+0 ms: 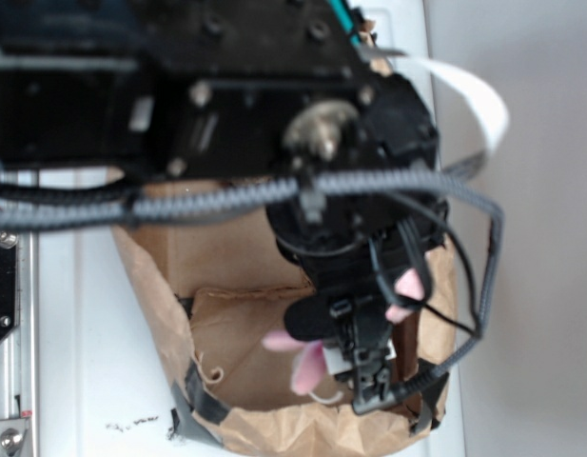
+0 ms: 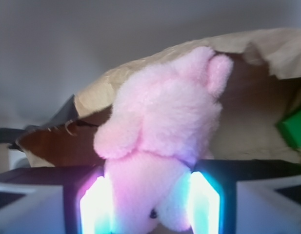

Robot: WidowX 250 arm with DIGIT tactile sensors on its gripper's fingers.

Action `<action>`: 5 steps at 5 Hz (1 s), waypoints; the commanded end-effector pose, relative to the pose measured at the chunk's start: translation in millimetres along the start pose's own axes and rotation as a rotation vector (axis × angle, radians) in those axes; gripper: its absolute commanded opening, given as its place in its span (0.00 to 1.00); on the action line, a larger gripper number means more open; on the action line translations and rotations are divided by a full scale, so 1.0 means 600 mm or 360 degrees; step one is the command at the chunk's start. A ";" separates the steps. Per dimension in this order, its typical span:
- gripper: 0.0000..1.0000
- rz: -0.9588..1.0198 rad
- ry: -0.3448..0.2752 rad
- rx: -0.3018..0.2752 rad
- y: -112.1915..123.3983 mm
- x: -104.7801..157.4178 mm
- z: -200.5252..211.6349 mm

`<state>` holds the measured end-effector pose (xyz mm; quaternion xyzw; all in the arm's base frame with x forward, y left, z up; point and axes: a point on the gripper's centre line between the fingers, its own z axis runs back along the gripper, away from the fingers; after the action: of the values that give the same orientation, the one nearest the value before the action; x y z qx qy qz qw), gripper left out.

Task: Grab the pink bunny.

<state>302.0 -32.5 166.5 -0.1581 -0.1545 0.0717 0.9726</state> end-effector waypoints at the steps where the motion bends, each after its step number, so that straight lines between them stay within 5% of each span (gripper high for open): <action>1: 0.00 -0.0045 0.0146 0.0451 -0.023 -0.003 0.070; 3: 0.00 -0.0026 0.0101 0.0616 -0.003 -0.011 0.102; 5: 0.00 0.0012 0.0047 0.0616 0.028 -0.016 0.107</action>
<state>267.6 2.6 190.2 0.0325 -0.0821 0.0954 0.9915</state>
